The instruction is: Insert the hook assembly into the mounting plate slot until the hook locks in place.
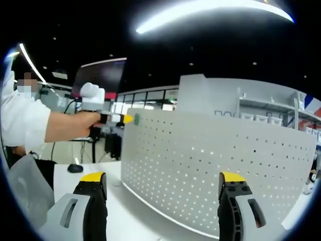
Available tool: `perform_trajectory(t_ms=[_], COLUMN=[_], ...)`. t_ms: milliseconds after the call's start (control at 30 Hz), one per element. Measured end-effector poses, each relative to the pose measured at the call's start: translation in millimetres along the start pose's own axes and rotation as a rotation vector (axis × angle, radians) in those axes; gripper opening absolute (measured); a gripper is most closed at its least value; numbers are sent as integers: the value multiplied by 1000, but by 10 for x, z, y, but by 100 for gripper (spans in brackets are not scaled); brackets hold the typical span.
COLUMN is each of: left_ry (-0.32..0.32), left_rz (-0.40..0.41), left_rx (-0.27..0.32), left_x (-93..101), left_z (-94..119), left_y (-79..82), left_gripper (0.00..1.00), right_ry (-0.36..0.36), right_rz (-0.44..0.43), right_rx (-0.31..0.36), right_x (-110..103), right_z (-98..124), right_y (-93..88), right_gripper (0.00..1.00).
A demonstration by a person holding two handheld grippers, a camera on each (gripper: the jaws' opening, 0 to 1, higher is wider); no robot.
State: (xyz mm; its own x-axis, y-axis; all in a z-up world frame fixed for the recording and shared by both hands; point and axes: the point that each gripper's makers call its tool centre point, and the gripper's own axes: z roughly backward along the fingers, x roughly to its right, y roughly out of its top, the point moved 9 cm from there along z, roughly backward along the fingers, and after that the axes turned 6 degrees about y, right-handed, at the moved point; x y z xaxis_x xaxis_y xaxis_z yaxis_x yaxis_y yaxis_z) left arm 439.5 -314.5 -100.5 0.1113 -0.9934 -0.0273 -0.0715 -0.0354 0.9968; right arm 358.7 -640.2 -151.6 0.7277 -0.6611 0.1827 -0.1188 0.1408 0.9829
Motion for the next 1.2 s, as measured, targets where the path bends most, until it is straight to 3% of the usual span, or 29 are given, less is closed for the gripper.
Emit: perform_trajectory(t_ms=[1033, 1200], left_ry=[-3, -7], left_rz=[-58, -54], left_rx=[3, 3], left_x=[-1, -22], left_z=[-85, -63], left_y=[-82, -115], left_gripper=[4, 13], right_ry=[9, 18], right_rz=[-22, -15], right_rx=[-37, -39], right_x=[-27, -55], right_z=[-23, -20], right_y=[-120, -125], right_gripper=[91, 91])
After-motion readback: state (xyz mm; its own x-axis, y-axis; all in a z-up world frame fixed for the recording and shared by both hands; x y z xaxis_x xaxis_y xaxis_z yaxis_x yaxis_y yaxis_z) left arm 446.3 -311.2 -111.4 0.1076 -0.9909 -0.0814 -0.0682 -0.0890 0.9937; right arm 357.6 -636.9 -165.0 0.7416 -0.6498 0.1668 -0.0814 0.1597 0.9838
